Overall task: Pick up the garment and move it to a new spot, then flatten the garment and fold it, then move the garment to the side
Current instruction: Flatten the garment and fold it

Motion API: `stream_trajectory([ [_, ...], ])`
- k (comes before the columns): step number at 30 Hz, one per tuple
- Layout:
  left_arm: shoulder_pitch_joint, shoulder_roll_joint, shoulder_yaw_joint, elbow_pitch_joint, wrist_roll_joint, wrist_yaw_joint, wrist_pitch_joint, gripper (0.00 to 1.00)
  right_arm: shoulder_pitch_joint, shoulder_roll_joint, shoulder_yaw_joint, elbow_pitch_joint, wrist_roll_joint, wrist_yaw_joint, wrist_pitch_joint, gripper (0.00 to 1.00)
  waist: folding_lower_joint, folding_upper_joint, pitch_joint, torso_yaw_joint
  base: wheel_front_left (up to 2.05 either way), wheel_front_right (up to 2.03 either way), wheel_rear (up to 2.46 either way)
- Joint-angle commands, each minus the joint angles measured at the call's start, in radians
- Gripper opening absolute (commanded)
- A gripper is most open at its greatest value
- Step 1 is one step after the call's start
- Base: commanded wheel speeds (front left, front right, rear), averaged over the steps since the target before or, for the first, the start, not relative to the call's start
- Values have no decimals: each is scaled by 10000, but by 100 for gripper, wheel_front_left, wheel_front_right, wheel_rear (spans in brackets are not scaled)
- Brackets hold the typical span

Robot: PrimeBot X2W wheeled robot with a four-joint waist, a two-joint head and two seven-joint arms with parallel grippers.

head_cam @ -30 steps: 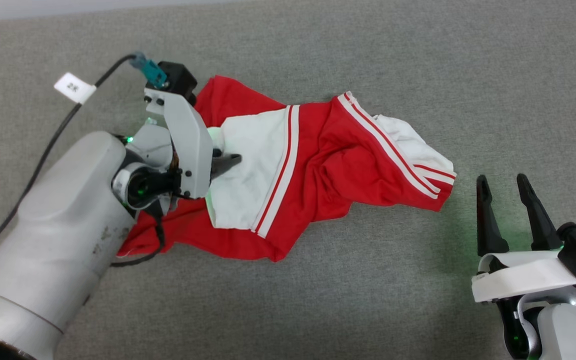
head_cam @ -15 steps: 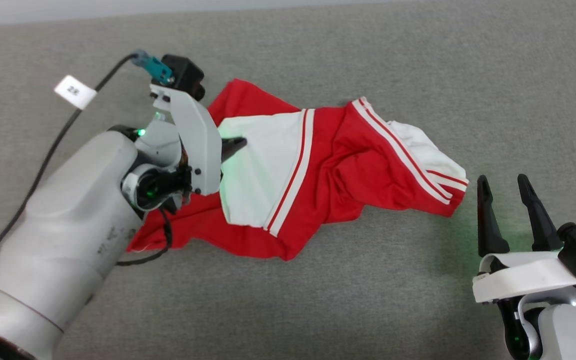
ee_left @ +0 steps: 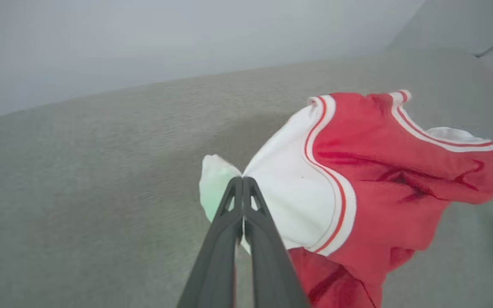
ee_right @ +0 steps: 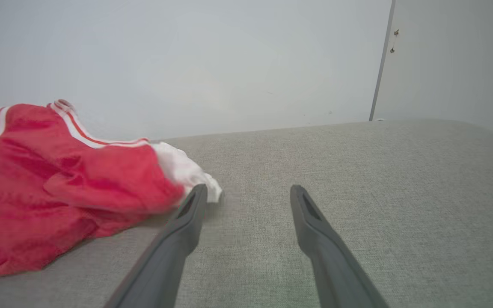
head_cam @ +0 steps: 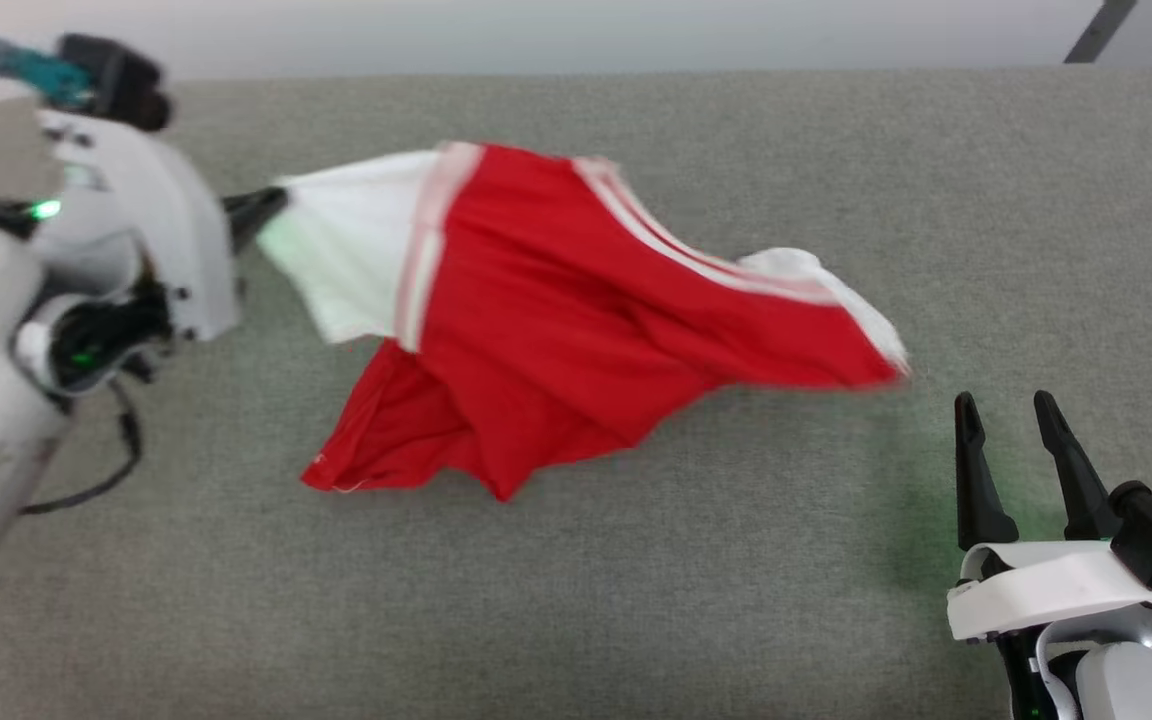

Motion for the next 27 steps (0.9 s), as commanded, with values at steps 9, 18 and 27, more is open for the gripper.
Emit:
stream_trajectory([
  [9, 489, 381, -606, 2015, 1279, 911, -758, 0, -163, 20, 163, -53, 5, -1, -9, 100, 0, 0, 215, -230, 0, 0, 0],
  [18, 69, -38, -973, 4129, 2433, 1644, -2358, 0, -231, 15, 87, -86, -119, 1, -8, 100, 0, 0, 554, -469, 0, 0, 0],
  [27, 525, -1017, -546, 5210, 1834, 845, -3745, 100, -1167, -780, 1485, 733, 115, -1, 335, 100, 0, 0, 246, 24, 0, 0, 0],
])
